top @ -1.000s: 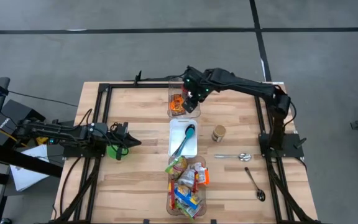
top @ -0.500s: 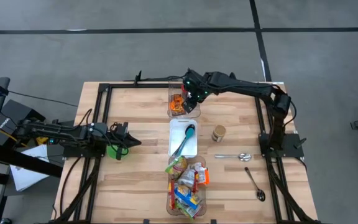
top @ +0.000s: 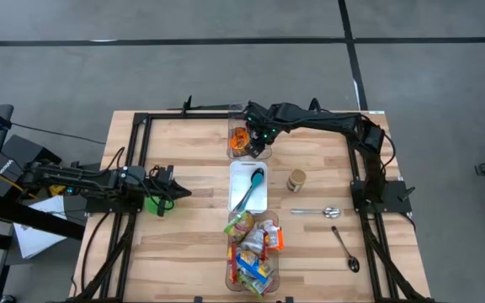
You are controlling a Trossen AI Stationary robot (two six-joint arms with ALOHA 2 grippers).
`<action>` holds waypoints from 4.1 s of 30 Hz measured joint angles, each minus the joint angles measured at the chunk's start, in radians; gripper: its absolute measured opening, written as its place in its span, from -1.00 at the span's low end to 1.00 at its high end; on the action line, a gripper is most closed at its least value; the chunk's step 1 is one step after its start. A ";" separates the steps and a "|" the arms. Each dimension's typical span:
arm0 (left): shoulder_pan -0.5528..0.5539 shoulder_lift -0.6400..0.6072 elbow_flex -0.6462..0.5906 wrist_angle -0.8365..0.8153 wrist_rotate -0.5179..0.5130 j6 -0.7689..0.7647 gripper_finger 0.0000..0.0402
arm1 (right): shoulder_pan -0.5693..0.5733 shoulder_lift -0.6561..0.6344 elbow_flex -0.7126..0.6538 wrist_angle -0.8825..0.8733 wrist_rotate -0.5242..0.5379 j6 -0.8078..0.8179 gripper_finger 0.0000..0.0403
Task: Pick & Place Food Item
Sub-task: Put the brown seasoning bottle into the top transparent bin
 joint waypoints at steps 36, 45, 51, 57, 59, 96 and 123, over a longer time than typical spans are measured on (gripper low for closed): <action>0.000 0.000 0.000 0.007 0.000 0.000 -1.00 | -0.041 0.029 0.001 0.050 -0.019 -0.050 -0.15; 0.000 0.000 0.000 0.007 0.000 0.000 -1.00 | -0.032 0.029 0.001 0.050 -0.022 -0.046 -0.15; 0.000 0.000 0.000 0.007 0.000 0.000 -1.00 | -0.026 0.027 -0.062 0.064 -0.028 -0.029 -0.15; 0.000 0.000 0.000 0.007 0.000 0.000 -1.00 | -0.024 0.027 -0.098 0.075 -0.030 -0.029 -0.15; 0.000 0.000 0.000 0.007 0.000 0.000 -1.00 | -0.024 0.027 -0.098 0.096 -0.030 -0.029 -0.15; 0.000 0.000 0.000 0.007 0.000 0.000 -1.00 | -0.048 0.027 -0.097 0.139 -0.028 -0.066 0.13; 0.000 0.000 0.000 0.007 0.000 0.000 -1.00 | 0.002 0.025 -0.097 0.138 -0.060 -0.028 0.13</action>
